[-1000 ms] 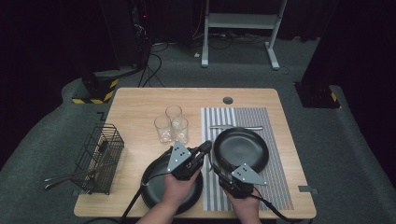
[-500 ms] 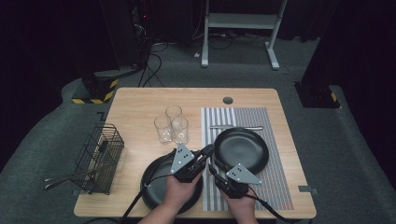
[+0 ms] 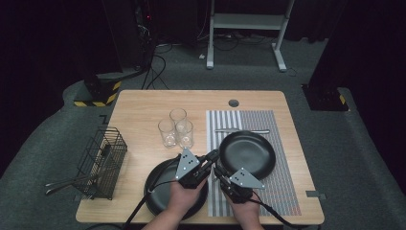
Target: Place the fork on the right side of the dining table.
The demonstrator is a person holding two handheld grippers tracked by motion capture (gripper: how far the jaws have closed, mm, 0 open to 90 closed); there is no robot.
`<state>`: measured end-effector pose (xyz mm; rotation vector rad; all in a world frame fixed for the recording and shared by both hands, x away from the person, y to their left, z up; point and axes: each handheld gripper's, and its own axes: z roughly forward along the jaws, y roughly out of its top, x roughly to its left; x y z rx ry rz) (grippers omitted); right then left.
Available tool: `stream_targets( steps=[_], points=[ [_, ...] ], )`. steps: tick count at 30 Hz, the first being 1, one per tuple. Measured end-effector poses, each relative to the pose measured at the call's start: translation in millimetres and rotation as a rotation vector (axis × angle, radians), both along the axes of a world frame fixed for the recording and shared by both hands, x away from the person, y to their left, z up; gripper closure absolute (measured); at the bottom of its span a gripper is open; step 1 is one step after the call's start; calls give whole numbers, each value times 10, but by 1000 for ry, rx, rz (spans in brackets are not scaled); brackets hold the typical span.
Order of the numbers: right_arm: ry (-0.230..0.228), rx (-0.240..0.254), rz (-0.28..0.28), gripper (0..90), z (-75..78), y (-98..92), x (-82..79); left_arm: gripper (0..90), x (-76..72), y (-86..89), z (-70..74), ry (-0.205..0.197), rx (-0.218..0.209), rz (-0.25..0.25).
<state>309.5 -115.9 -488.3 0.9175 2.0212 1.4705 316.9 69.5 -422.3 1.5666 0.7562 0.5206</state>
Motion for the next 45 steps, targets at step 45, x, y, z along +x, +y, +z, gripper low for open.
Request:
stream_targets(
  steps=[45],
  points=[
    [10,34,2,720,29,-34,-9,860,76,56,-277,45,21,-28]
  ],
)
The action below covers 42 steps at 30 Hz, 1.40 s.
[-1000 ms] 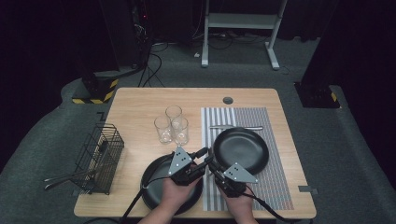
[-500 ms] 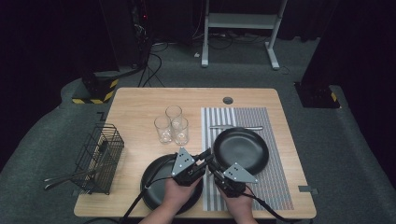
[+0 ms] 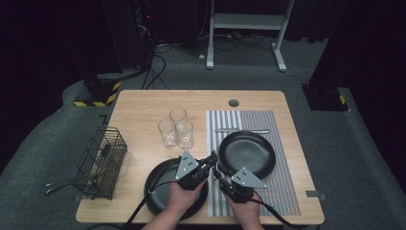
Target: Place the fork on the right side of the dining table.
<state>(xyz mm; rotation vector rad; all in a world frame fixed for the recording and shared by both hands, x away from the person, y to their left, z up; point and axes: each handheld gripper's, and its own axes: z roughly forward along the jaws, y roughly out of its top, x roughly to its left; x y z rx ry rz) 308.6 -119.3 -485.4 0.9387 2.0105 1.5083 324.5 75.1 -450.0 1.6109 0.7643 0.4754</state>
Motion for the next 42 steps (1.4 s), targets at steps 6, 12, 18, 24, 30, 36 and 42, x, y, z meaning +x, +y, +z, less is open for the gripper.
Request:
stream_targets(
  steps=[6,12,18,24,30,36,42],
  points=[
    [2,21,-19,700,41,-52,-23,861,12,23,-7,6,-11,-7],
    [-24,40,-62,684,142,-156,-51,862,12,34,-22,7,-26,-12],
    [-40,50,-83,672,239,-222,-43,861,16,35,-23,3,-23,-15],
    [-60,67,-96,656,363,-275,-37,863,2,20,-31,-11,-18,-28],
    [-65,80,-95,649,433,-289,-17,862,6,22,-41,-19,-22,-31],
    [-73,98,-76,629,540,-255,7,862,-7,18,-55,-31,-25,-35],
    [-98,112,-55,627,681,-170,8,862,-17,1,-58,-37,-24,-37]
  ],
)
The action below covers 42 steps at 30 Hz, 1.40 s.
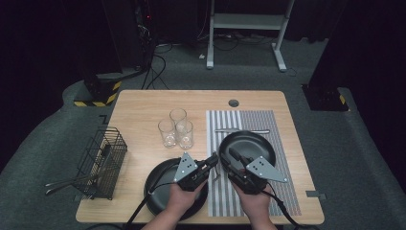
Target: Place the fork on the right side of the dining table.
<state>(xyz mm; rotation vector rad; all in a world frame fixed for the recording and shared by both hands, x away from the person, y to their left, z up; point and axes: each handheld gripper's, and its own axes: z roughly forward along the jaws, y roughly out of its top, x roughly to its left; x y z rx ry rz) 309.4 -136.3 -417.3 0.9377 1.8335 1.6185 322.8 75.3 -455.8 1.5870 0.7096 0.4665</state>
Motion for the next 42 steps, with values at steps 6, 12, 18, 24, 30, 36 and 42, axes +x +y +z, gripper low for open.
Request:
stream_targets(
  steps=[6,12,18,24,30,36,42],
  points=[
    [0,2,19,624,46,81,20,862,16,-16,-2,-3,0,-4],
    [7,9,36,624,85,143,39,862,10,-26,-4,-5,1,-6],
    [3,4,49,633,120,197,41,862,15,-34,-15,-4,-8,-11],
    [18,-6,57,647,96,247,64,861,11,-37,-23,-10,-4,-20],
    [21,-15,56,705,70,262,57,852,10,-55,-66,3,14,-24],
    [26,-33,52,738,38,266,72,854,9,-43,-91,11,22,-23],
    [34,-38,50,745,4,270,87,852,14,-44,-101,12,21,-23]
  ],
)
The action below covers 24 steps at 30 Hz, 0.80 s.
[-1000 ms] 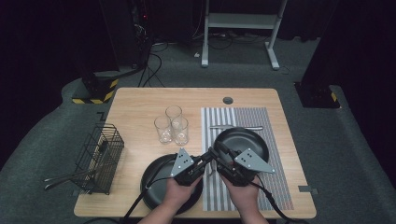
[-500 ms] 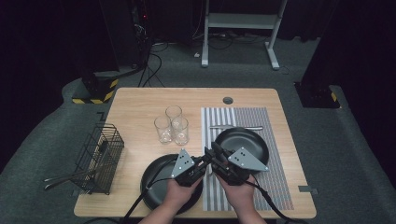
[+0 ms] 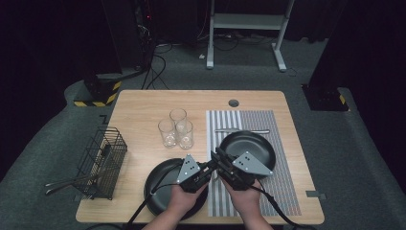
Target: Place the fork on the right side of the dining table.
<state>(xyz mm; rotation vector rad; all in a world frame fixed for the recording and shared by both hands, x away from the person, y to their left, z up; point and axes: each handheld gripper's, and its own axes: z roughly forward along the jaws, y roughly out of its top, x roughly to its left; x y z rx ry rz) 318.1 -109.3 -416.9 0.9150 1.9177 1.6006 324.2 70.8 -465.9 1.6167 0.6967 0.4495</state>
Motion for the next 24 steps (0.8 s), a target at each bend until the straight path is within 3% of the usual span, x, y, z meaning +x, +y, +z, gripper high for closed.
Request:
stream_targets(
  steps=[5,9,13,17,24],
  points=[
    [-1,-5,0,764,-20,-4,-13,838,-6,-8,-9,9,13,0],
    [-7,-15,-13,772,-10,-24,-11,698,-1,14,-13,26,36,-6],
    [-11,-12,-19,774,-7,-62,-6,629,-50,83,19,20,53,-16],
    [-14,-11,-21,775,1,-94,-25,595,-143,217,54,-5,65,2],
    [-11,3,-27,775,-5,-165,-55,583,-197,535,31,-4,58,69]
  ],
)
